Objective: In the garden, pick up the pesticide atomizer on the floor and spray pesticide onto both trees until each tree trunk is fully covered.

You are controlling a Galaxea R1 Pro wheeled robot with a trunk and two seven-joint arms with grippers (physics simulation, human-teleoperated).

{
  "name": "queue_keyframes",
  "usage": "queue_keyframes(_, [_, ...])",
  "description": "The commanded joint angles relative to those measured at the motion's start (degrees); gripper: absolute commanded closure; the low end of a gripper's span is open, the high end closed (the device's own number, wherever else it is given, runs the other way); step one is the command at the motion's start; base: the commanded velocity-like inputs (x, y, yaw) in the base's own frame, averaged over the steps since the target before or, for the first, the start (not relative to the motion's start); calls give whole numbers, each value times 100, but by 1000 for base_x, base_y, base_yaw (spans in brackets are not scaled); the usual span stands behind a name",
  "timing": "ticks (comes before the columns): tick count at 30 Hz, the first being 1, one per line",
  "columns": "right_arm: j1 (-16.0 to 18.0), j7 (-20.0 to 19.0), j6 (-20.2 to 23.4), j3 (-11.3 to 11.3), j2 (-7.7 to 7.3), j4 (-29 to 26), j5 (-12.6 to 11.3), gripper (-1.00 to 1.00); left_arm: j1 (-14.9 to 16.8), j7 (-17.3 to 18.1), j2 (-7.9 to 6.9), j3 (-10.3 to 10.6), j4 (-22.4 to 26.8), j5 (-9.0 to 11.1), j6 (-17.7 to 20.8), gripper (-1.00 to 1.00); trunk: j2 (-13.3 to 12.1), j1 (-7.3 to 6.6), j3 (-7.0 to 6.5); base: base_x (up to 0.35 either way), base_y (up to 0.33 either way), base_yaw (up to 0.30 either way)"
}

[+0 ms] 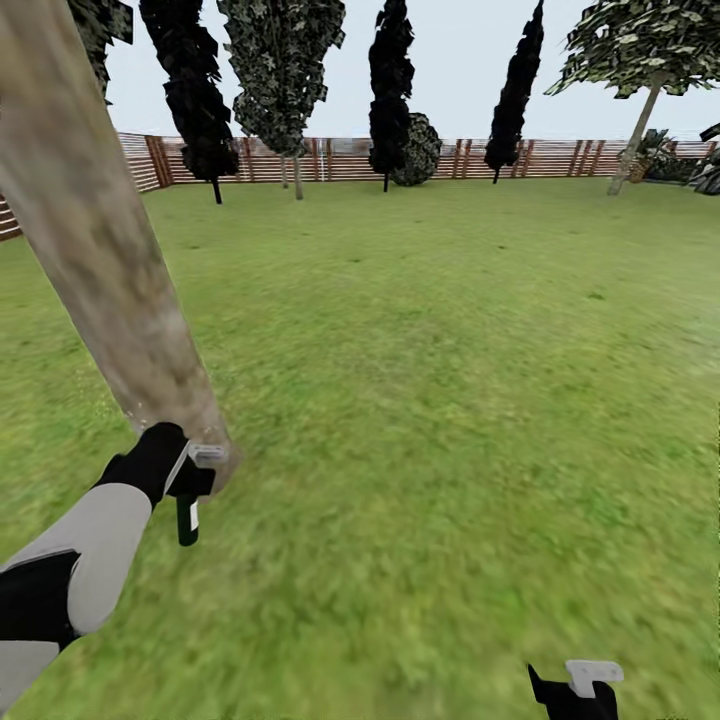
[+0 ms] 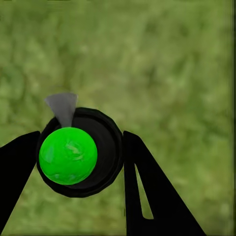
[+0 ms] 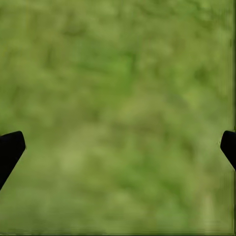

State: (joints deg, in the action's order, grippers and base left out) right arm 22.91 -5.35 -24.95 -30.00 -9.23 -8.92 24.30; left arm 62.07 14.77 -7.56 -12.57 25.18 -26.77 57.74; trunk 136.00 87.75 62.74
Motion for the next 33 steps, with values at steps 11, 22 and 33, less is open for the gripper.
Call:
queue_keyframes(11, [3,-45,-19,-53,-14,4,13,-100,373,52,-33,-20,9,-73,65,100,2,-2,5,-10,-7,160])
queue_keyframes(22, [3,-45,-19,-59,-18,-4,12,-100,684,52,-25,-18,-11,-75,80,100,2,-2,5,196,-29,0])
queue_keyframes(33, [3,-45,-19,-51,-9,4,13,-100,682,52,-35,-18,-13,-74,80,100,2,-2,5,222,-197,3])
